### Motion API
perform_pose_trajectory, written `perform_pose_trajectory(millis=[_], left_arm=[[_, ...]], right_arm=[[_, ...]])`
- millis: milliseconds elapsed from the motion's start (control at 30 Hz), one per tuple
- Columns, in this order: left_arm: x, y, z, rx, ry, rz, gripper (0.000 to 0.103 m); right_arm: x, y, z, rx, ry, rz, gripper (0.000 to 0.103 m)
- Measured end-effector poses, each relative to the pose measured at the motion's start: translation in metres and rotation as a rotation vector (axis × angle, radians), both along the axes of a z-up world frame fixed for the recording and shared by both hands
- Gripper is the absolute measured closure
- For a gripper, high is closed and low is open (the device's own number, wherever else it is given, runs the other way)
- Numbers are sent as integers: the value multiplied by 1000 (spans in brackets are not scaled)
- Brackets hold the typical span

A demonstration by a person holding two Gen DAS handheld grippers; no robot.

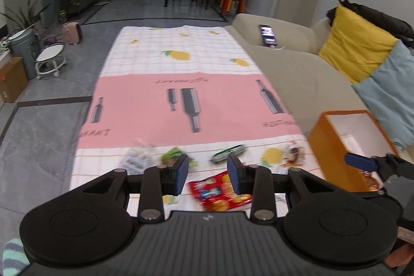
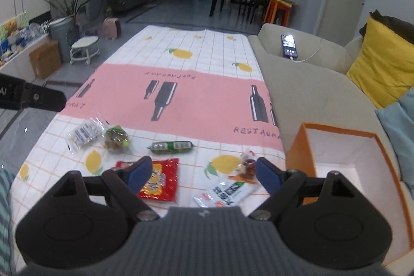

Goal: Organize snacks
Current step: 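Move both tools back from the box to the snack pile, then reach left tool toward clear bag of white eggs while right tool reaches red cartoon snack bag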

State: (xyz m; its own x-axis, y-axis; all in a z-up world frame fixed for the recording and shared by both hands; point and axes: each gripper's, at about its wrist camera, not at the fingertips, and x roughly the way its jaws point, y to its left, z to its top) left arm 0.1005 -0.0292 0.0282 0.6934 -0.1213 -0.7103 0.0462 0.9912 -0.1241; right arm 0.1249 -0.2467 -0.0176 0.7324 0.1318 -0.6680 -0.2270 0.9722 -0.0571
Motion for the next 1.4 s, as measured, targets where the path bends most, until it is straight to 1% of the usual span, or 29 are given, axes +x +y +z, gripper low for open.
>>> perform_pose_trajectory(millis=[133, 200, 233, 367, 400, 433, 500, 567, 600, 633, 667, 700, 733, 767, 833, 900, 967, 1033, 1067, 1200, 1267, 1400], left_arm=[[-1, 20, -23, 5, -30, 38, 63], [-1, 27, -35, 23, -52, 51, 63], [-1, 30, -41, 31, -48, 59, 63], [0, 46, -64, 39, -38, 101, 63], [0, 49, -68, 43, -46, 107, 63], [1, 51, -73, 55, -52, 111, 63], [3, 55, -81, 83, -50, 116, 63], [6, 61, -90, 81, -36, 136, 63], [8, 65, -94, 71, -28, 155, 61], [12, 69, -98, 62, -22, 169, 55], [16, 72, -102, 58, -18, 177, 51], [19, 73, -106, 62, -16, 183, 45], [24, 74, -109, 71, -13, 185, 42], [28, 74, -112, 85, -11, 186, 41], [36, 74, -119, 114, -5, 185, 34], [44, 75, -126, 127, 7, 191, 29], [51, 77, -133, 130, 18, 204, 28], [57, 79, -140, 138, 29, 220, 24], [59, 79, -143, 141, 34, 221, 24], [69, 78, -154, 162, 46, 201, 20], [73, 76, -159, 177, 43, 190, 17], [78, 74, -170, 200, 48, 171, 17]], right_arm=[[-5, 16, -18, 25, -41, -20, 19], [-6, 23, -27, 38, -62, -34, 19], [-6, 27, -31, 45, -66, -37, 19], [-2, 43, -47, 63, -62, -26, 19], [-1, 47, -51, 63, -60, -20, 18], [1, 51, -56, 61, -57, -15, 14], [6, 58, -66, 52, -47, -5, 10], [12, 65, -75, 43, -29, -2, 10], [15, 69, -80, 41, -19, 1, 10], [18, 72, -84, 40, -9, 3, 10], [22, 75, -89, 40, 2, 6, 10], [26, 77, -93, 38, 15, 10, 6], [31, 80, -97, 35, 24, 14, 4], [34, 82, -101, 31, 30, 19, 4], [42, 85, -109, 22, 49, 26, 4], [51, 88, -118, 24, 80, 35, 4], [60, 90, -126, 24, 111, 39, 4], [68, 91, -135, 16, 135, 26, 4], [71, 91, -139, 17, 145, 20, 4], [85, 90, -153, 41, 193, 14, 4], [90, 91, -158, 34, 199, 13, 4], [95, 93, -162, 20, 192, 37, 4]])
